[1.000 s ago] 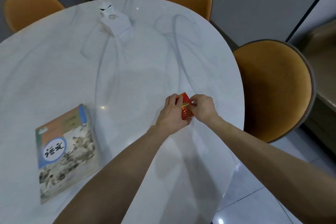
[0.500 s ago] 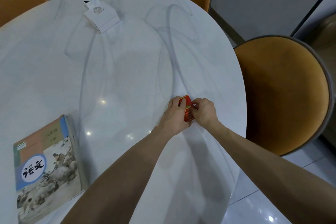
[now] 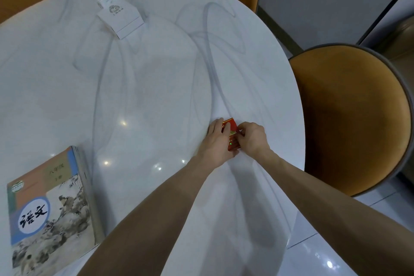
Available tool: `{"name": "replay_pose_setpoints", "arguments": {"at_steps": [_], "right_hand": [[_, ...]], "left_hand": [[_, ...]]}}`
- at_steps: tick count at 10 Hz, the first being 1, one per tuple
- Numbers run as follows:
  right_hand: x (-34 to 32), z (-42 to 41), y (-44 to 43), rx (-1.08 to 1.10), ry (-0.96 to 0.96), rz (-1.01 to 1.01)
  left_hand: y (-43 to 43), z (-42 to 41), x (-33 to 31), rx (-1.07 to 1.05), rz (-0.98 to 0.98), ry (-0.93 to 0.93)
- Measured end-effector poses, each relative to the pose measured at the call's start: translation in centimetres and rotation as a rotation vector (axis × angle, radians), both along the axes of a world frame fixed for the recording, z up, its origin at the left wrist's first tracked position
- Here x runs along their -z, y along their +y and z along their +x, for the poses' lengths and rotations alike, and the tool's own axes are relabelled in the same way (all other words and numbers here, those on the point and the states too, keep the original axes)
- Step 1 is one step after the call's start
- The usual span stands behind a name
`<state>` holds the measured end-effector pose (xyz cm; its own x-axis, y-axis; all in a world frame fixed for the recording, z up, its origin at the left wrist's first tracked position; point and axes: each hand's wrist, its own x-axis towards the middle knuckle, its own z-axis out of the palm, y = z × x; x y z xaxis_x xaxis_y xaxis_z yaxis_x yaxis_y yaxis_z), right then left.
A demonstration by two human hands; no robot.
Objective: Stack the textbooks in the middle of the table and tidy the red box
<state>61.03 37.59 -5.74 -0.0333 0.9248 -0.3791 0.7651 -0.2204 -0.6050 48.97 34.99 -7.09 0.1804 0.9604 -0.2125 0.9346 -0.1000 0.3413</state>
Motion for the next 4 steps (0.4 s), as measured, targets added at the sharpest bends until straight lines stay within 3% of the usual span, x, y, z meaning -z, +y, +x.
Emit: {"name": "replay_pose_setpoints", "arguments": {"at_steps": [2,4], "right_hand": [[-1.3,-0.2,-0.2,-0.017,-0.070,0.009],[-3.4,-1.7,-1.5,-0.201,-0.288,0.143]], "left_hand": [[-0.6,-0.3,-2.3,-0.009,0.044,-0.043],[-1.5,-1.6,-5.2,-0.045,0.089,-0.036]]}}
